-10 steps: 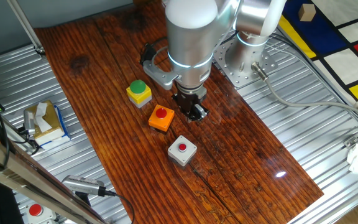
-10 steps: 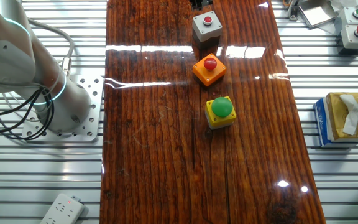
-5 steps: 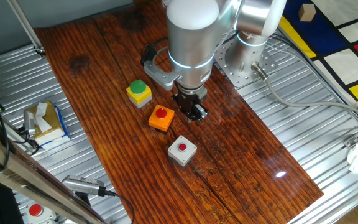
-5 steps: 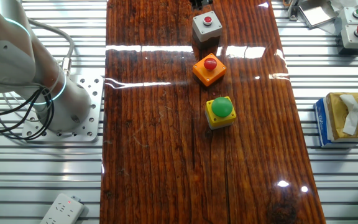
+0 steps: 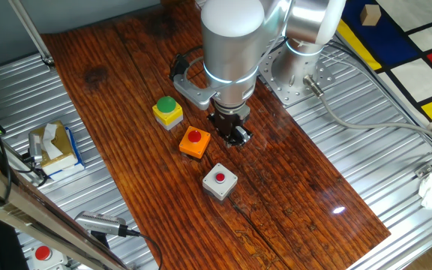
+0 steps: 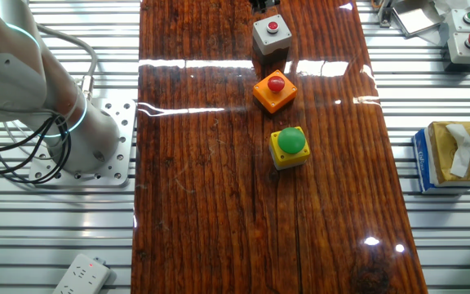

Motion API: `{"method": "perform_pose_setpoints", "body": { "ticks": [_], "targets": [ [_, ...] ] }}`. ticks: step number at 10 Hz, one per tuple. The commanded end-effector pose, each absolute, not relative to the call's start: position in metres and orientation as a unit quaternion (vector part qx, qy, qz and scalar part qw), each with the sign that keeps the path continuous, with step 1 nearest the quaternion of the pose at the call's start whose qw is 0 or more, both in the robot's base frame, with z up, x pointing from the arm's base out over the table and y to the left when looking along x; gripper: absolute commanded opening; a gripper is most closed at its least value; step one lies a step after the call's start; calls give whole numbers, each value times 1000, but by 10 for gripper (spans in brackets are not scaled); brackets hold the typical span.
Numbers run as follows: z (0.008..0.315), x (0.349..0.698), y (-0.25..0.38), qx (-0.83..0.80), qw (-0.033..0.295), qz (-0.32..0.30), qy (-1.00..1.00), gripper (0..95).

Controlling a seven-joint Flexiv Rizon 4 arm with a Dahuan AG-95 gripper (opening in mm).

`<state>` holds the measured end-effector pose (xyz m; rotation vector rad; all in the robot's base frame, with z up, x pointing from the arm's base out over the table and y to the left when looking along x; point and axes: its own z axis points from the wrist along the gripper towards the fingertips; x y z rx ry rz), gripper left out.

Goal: Press three buttons from left to right in sequence

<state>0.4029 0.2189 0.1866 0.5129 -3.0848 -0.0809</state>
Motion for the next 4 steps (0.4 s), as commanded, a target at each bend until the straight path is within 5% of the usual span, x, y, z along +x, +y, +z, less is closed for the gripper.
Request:
{"method": "perform_pose_setpoints", "body": {
  "ticks": [1,4],
  "targets": [
    [187,403,219,161,8,-24,-987,0],
    [187,403,219,163,6,-23,-986,0]
  ]
}}
